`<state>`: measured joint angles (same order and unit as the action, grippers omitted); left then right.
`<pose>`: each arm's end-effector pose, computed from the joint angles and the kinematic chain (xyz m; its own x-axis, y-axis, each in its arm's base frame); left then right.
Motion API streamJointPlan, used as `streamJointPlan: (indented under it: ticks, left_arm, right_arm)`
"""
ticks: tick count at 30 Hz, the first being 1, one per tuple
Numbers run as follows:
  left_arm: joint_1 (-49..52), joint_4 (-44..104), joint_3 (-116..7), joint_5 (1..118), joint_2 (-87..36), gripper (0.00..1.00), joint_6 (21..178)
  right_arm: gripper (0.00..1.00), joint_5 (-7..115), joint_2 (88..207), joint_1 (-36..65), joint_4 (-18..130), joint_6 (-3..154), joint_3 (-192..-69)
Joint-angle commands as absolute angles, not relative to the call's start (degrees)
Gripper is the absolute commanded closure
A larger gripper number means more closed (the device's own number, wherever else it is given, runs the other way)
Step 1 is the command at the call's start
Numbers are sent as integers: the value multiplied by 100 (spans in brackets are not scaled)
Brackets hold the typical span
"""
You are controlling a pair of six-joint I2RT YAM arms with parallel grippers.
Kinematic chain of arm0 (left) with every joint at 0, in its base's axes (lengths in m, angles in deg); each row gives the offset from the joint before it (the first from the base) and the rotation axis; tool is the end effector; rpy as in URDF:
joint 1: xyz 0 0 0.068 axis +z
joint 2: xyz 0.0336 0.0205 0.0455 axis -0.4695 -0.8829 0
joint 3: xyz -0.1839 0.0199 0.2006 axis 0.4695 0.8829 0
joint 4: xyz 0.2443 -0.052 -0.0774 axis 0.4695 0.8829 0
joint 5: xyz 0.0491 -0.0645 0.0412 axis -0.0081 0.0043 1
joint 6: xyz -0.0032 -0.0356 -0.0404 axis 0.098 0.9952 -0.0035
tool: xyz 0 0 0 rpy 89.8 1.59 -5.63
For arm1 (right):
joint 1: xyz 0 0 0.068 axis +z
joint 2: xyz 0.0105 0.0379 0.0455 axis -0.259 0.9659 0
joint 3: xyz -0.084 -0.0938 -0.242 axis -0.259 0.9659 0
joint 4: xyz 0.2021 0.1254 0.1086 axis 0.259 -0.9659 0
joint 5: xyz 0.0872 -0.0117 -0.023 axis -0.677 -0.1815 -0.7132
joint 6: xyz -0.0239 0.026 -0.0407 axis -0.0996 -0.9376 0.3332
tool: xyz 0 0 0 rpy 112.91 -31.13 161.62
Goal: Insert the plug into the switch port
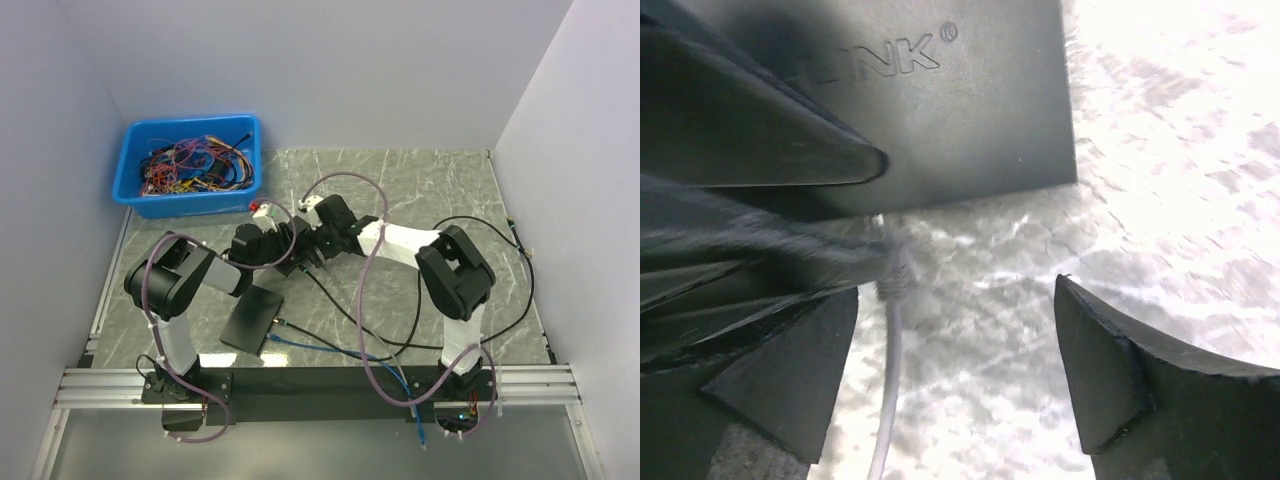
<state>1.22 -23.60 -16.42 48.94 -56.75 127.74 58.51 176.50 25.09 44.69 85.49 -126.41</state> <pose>0.2895 -0.1589 0.1226 -0.6405 -0.3562 -0.6804 0.3793 0.6236 -0.6835 0.3127 0.2658 0.1727 -0.5482 -0.5320 -0.6453 -0.7004 0.7137 0.0066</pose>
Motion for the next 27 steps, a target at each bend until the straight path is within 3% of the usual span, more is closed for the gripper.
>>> streamJointPlan:
  ticks: [1, 10, 19, 27]
  left_arm:
    - [-144, -1023, -1777, 4624, -5586, 53, 12792]
    - [-65, -82, -1919, 5521, -4446, 50, 12774]
    - [-65, 1024, -1356, 6997, -2678, 31, 12800]
    - [-65, 913, -759, 6947, -2622, 31, 13161]
  right_arm:
    - [13, 5819, 16817, 2665, 5501, 8101, -12478]
    - [12, 6303, 15956, 3025, 5229, 7537, -12039]
    - [12, 6364, 15549, 3649, 5185, 6958, -11239]
    - [12, 6855, 15787, 3641, 4992, 6772, -11335]
